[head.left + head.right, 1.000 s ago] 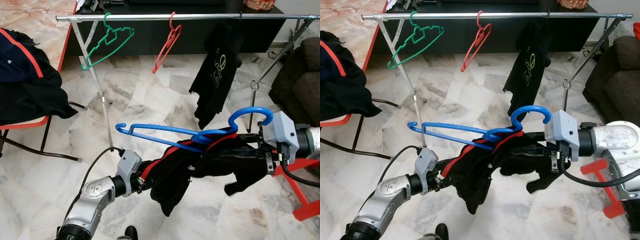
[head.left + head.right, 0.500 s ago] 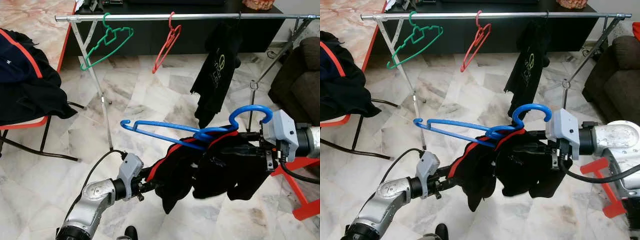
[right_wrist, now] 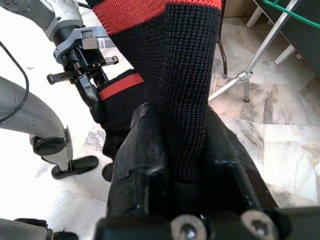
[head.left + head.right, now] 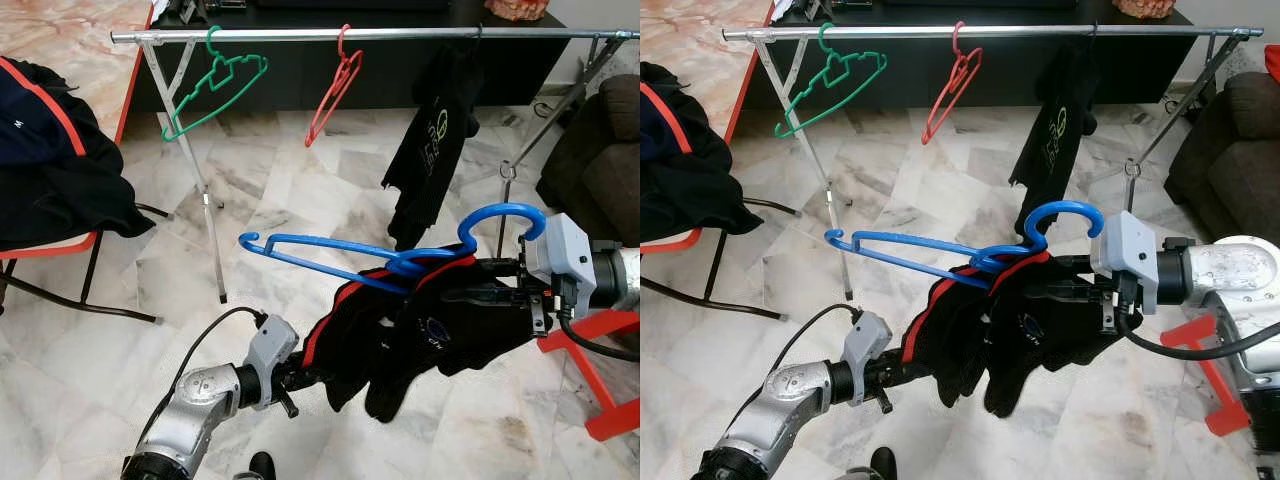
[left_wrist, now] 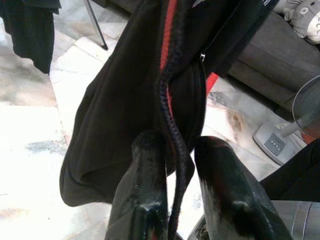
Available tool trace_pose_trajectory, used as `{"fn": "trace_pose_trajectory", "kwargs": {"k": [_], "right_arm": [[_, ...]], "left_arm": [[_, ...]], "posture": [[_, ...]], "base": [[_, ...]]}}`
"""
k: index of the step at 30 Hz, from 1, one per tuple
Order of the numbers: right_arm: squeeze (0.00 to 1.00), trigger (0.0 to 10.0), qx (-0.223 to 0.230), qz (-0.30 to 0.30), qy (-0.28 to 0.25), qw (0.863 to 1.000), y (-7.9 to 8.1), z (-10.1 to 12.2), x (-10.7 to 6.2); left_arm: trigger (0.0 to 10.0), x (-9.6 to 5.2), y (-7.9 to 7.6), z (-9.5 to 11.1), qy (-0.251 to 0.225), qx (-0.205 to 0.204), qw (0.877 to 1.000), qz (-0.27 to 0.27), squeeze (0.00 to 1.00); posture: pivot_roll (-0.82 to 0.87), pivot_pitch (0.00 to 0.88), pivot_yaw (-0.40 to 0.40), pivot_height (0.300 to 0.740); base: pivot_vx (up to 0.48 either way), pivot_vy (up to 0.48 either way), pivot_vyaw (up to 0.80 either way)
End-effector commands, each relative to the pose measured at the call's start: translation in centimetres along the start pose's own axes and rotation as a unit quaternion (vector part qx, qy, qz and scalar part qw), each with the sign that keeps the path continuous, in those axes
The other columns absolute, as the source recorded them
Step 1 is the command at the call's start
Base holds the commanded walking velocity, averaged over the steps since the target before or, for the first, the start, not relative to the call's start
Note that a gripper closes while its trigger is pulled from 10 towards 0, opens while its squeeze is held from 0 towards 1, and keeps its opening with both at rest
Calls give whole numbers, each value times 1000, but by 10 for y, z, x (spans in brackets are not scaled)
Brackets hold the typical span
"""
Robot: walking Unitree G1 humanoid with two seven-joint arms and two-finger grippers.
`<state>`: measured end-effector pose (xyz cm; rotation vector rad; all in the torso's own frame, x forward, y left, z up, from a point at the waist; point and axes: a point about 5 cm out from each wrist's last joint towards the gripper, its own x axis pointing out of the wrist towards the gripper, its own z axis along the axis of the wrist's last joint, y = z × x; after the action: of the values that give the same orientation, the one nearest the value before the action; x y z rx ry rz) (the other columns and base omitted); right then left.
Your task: Hang hanger
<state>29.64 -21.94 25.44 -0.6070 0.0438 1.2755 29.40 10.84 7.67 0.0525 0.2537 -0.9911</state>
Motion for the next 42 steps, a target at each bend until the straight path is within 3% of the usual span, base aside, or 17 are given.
{"fn": "trace_pose_trajectory", "kwargs": {"k": [1, 17, 24, 32, 37, 42], "right_arm": [[0, 0, -16, 1, -4, 1000, -2, 6, -1], [0, 0, -10, 5, -2, 1000, 2, 1, 4], [0, 0, 11, 5, 28, 1000, 8, -17, 7], [0, 0, 19, -1, 150, 988, 16, -57, -8], [0, 0, 61, -12, 173, 983, 24, -78, -21], [0, 0, 89, -26, 163, 982, 27, -88, -25]], "left_arm": [[0, 2, -4, -6, 15, -4, 1000, -8, 0], [0, 1, 0, -5, 4, -9, 1000, 11, 0], [0, -5, 8, -9, 15, -4, 999, 51, 0], [0, -23, 13, -25, 48, -9, 995, 84, 0], [0, -24, 10, -31, 57, -15, 995, 82, 0], [0, -23, 9, -32, 61, -17, 995, 79, 0]], "posture": [[-88, 231, -81, 740], [-83, 239, -82, 740], [-81, 247, -79, 740], [-77, 252, -76, 740], [-77, 256, -74, 740], [-74, 256, -73, 740]], "base": [[0, 0, 0], [0, 0, 0], [0, 0, 0], [0, 0, 0], [0, 0, 0], [0, 0, 0]]}}
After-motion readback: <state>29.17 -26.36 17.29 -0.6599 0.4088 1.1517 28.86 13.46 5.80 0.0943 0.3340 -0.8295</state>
